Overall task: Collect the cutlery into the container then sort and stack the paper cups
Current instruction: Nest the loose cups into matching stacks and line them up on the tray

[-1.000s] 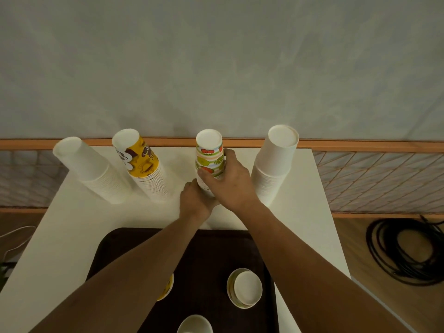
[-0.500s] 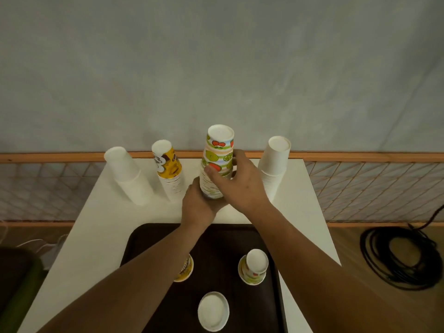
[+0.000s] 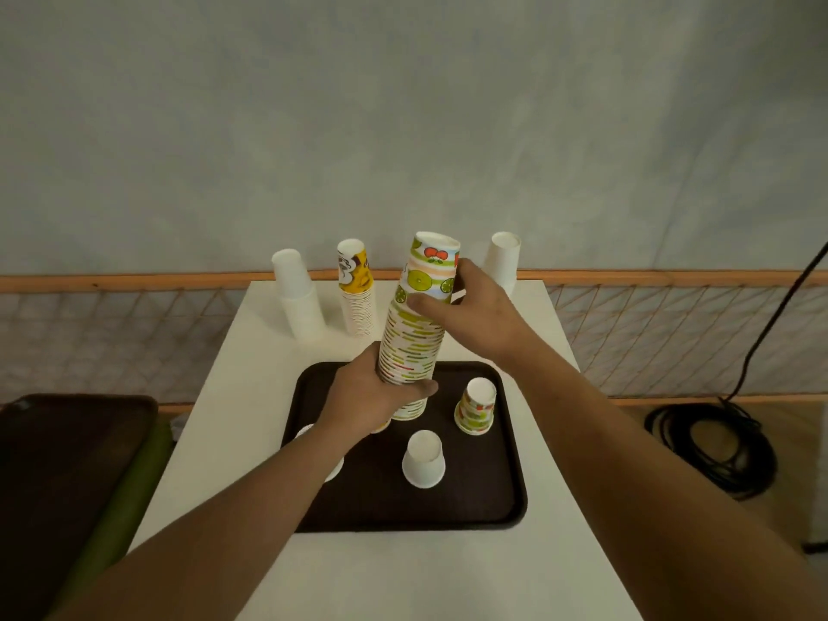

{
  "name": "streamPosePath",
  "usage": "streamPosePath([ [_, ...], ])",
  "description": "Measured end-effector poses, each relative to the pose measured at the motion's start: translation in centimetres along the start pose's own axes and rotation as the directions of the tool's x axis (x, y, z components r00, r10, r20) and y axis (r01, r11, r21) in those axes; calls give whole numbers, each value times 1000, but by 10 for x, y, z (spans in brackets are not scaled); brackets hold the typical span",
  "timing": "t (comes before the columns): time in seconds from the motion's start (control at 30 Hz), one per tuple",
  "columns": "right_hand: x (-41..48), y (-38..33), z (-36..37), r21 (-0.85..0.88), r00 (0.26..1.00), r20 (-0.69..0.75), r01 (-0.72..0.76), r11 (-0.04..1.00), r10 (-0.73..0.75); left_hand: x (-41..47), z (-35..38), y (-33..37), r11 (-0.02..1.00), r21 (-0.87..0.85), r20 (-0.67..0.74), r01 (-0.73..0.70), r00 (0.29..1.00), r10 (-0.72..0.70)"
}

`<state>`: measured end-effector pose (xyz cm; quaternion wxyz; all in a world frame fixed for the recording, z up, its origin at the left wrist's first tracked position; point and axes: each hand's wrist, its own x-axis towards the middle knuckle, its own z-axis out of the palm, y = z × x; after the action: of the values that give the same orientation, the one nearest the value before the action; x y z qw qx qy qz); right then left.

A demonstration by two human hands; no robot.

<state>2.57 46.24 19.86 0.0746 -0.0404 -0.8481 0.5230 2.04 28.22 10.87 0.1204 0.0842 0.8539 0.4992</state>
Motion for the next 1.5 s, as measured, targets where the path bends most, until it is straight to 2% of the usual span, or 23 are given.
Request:
streamPosePath([
  [0.17, -15, -12, -7, 43, 993, 119, -21, 999, 16, -26, -3, 3, 1000, 19, -25, 12, 1000, -12],
  [0.57, -14, 5, -48, 11, 988, 145, 50, 999, -51, -46, 38, 30, 995, 24, -60, 101, 993, -100],
  [0.9, -19, 4, -61, 34, 989, 66, 129, 991, -131, -55, 45, 39, 991, 75, -125, 107, 987, -97],
  [1.2, -6, -8, -55, 27, 994, -3, 111, 994, -110, -45, 31, 24, 992, 80, -143, 102, 986, -90],
  [1.33, 1, -9, -55, 119, 994, -94, 63, 991, -52, -37, 24, 18, 991, 84, -132, 107, 987, -95],
  [1.5, 3, -7, -59, 404, 965, -234, -12, 915, 116, -32, 19, 7, 991, 50, -118, 122, 986, -115],
])
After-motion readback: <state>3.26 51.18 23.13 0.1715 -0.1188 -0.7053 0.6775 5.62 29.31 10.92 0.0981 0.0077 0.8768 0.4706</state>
